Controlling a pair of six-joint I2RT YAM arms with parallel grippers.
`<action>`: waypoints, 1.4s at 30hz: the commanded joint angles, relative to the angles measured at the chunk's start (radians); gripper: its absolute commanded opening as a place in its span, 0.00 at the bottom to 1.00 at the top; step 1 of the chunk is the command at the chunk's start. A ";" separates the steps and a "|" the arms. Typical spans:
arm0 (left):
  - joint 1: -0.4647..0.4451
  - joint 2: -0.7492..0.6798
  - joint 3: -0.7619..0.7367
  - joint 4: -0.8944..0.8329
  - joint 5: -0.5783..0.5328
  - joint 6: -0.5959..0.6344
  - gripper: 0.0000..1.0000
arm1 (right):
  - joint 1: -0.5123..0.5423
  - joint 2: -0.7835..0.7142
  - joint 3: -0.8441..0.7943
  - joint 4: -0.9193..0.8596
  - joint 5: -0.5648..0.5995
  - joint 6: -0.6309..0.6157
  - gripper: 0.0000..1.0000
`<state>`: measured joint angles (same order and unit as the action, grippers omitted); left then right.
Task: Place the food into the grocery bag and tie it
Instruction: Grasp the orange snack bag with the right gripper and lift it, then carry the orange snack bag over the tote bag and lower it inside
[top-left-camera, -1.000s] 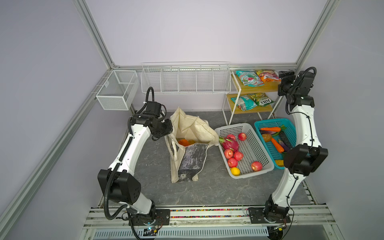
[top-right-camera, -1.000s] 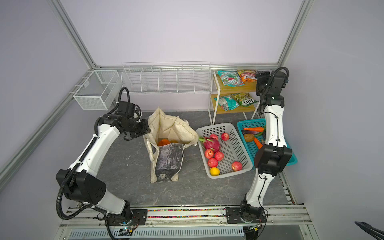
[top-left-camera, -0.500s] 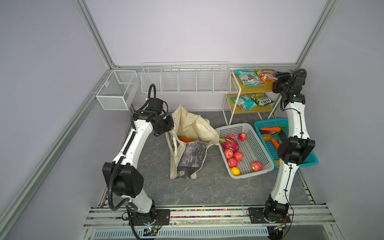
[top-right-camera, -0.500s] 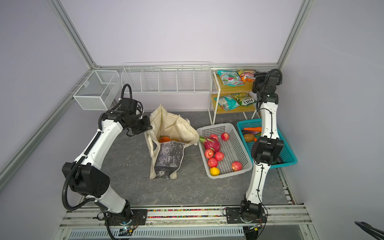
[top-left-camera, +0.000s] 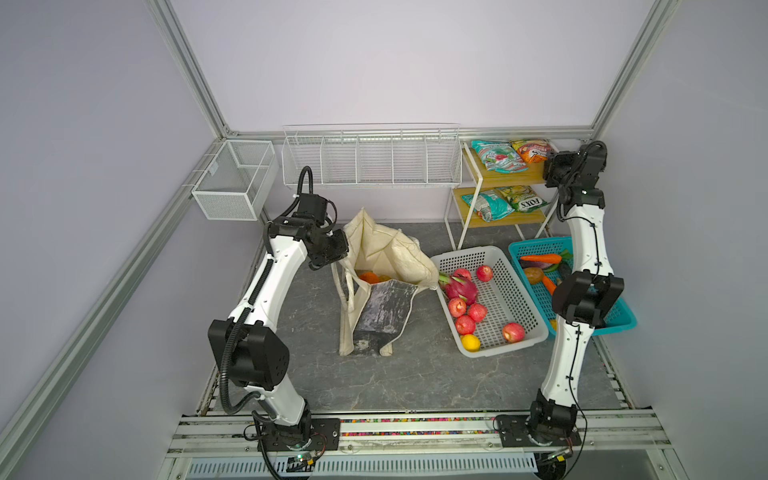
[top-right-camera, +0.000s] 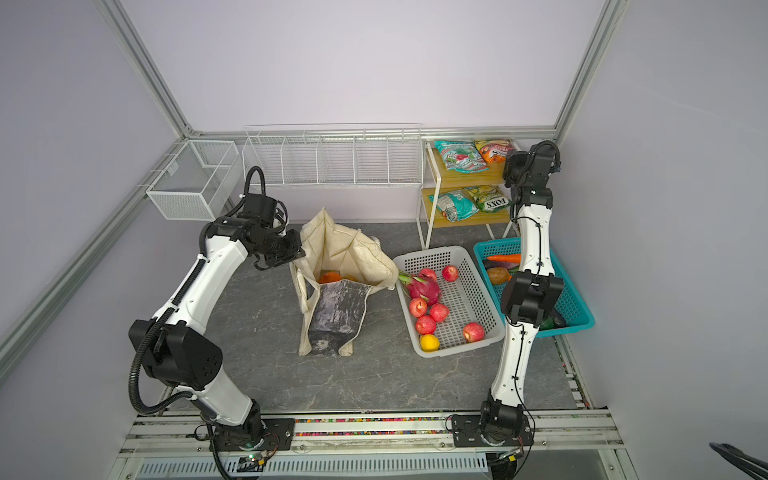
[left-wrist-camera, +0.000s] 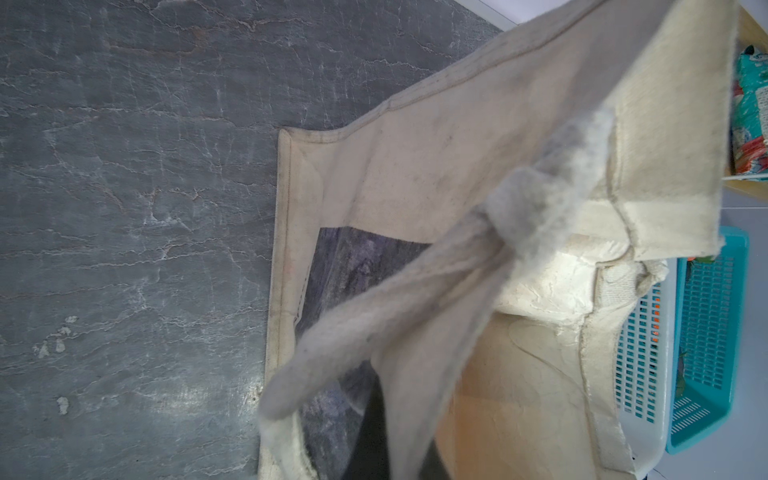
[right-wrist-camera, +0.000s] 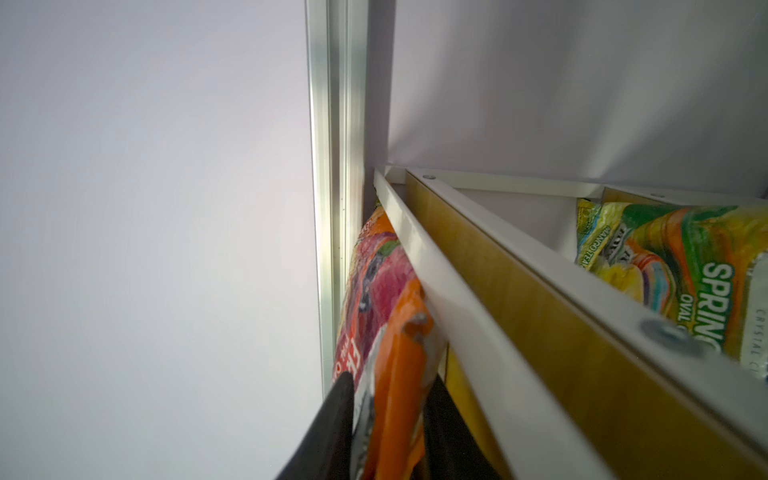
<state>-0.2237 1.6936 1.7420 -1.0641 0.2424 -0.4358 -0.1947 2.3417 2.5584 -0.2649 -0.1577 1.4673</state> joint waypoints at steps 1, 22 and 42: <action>-0.002 -0.004 0.017 0.002 -0.016 0.008 0.00 | 0.005 0.009 0.020 0.028 0.004 0.041 0.20; -0.002 -0.091 -0.098 0.041 -0.017 -0.001 0.00 | 0.005 -0.144 0.022 0.138 -0.008 -0.073 0.07; -0.006 -0.236 -0.242 0.057 -0.044 -0.026 0.00 | 0.020 -0.383 0.000 0.119 -0.161 -0.244 0.07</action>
<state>-0.2237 1.4872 1.5154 -0.9985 0.2157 -0.4587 -0.1898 2.0705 2.5687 -0.1902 -0.2501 1.2999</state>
